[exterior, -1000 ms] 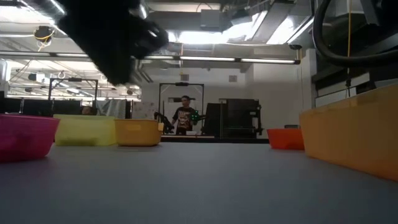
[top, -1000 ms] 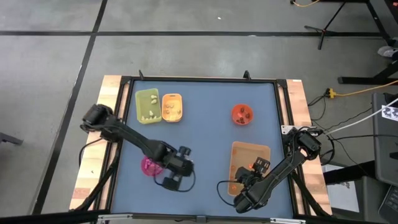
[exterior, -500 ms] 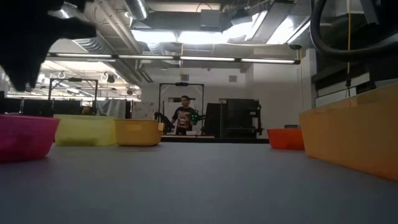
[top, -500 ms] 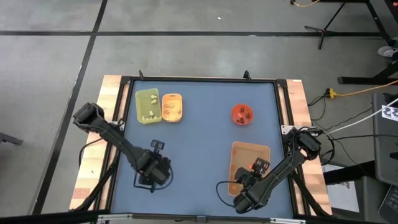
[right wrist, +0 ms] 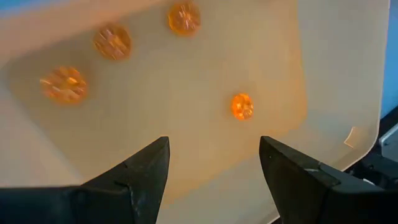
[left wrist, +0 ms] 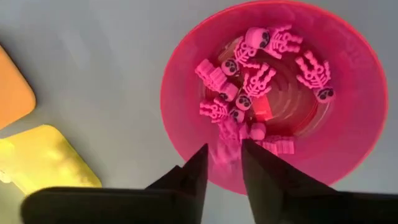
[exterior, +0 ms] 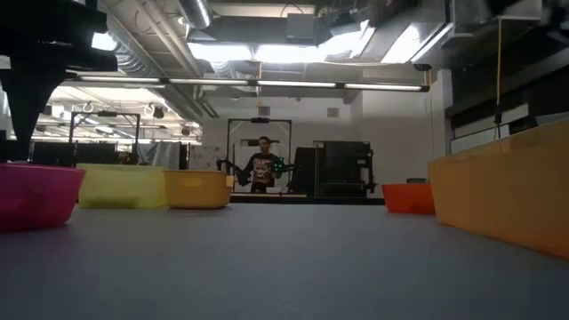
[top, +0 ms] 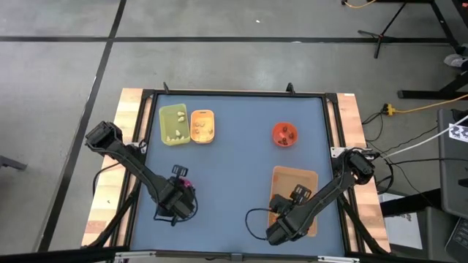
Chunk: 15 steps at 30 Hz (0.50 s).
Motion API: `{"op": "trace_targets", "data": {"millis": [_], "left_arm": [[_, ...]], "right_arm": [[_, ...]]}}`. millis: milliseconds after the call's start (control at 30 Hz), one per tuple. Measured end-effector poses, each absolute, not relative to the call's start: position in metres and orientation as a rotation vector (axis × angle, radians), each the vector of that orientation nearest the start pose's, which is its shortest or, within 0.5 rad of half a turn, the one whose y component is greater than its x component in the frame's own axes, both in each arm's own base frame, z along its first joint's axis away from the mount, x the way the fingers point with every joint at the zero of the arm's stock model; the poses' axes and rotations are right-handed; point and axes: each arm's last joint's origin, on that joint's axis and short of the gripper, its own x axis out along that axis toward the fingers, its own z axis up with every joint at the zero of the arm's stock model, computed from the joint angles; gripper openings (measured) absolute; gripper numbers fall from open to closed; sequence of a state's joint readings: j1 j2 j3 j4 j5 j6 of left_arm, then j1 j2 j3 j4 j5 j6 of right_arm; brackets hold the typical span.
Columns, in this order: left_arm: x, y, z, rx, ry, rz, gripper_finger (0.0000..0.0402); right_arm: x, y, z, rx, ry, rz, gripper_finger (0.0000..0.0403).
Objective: Sort Halloween decoration
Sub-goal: Return to Home Position
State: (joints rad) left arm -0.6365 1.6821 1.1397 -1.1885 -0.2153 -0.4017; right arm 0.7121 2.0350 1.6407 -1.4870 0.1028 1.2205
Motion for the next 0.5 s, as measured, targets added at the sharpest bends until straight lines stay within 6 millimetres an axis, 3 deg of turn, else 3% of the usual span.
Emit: {"op": "trace_targets", "data": {"millis": [200,500], "left_arm": [[0.225,-0.158,0.196,0.396,1.582,0.026,0.012],[0.225,-0.147,0.197,0.449,1.646,0.026,0.0125]], "right_arm": [[0.295,0.22,0.227,0.156,1.597,-0.555,0.0248],[0.326,0.195,0.259,0.085,1.48,-0.442,0.0248]]}}
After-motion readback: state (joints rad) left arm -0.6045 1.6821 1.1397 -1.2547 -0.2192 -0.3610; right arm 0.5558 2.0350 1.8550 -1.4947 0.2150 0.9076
